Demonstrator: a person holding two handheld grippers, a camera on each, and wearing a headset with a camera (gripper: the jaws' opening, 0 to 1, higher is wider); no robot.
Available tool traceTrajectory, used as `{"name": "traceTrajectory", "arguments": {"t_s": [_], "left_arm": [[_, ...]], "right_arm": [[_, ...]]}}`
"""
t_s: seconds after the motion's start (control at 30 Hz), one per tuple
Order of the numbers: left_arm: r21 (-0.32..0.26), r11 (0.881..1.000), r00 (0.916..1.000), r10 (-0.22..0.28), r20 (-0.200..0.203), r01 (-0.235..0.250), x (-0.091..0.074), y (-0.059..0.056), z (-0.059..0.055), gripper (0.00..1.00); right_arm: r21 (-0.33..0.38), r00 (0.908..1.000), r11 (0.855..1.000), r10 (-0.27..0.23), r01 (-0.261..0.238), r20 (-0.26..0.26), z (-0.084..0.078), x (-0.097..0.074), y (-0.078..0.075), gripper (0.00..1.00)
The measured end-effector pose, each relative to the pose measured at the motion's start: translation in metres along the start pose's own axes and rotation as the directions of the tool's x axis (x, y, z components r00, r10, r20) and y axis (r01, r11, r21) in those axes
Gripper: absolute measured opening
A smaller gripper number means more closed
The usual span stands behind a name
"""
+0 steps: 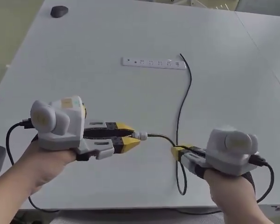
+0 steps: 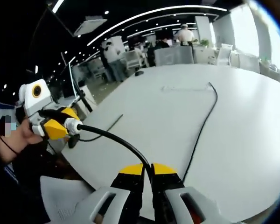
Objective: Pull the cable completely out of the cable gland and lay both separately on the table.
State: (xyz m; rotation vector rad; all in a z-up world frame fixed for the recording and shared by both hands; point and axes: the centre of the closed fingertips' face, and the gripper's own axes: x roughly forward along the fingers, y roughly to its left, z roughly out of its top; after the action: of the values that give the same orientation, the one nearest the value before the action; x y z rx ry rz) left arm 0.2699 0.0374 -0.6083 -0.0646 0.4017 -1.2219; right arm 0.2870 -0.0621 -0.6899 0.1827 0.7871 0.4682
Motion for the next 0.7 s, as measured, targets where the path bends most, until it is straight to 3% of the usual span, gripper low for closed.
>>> {"name": "traceTrajectory", "arguments": {"t_s": [0.07,0.4,0.53,0.63,0.7], "left_arm": [[0.000,1.000,1.0000,-0.002,-0.003,0.002,0.001,-0.001,-0.001,0.15],[0.000,1.000,0.9999,-0.008,-0.008,0.008,0.006,-0.003,-0.002,0.15],[0.002,1.000,1.0000,-0.006,-0.007,0.006,0.005,-0.002,-0.001,0.15],[0.001,1.000,1.0000,-0.001,-0.005,0.001,0.003,0.000,-0.001,0.15],[-0.001,1.000,1.0000,0.000,-0.003,0.000,0.003,0.000,0.000,0.15]], "right_arm": [[0.057,0.9999,0.998,-0.005,0.005,-0.010,-0.006,0.001,-0.005,0.00],[0.114,0.9998,0.993,-0.006,0.008,-0.017,-0.013,0.000,-0.006,0.00],[0.113,0.9999,0.994,0.004,-0.002,-0.014,-0.012,-0.001,-0.004,0.00],[0.026,1.0000,1.000,-0.009,0.009,-0.005,-0.008,-0.004,-0.004,0.01],[0.020,1.0000,1.000,-0.009,0.009,-0.003,-0.007,-0.006,-0.001,0.01]]}}
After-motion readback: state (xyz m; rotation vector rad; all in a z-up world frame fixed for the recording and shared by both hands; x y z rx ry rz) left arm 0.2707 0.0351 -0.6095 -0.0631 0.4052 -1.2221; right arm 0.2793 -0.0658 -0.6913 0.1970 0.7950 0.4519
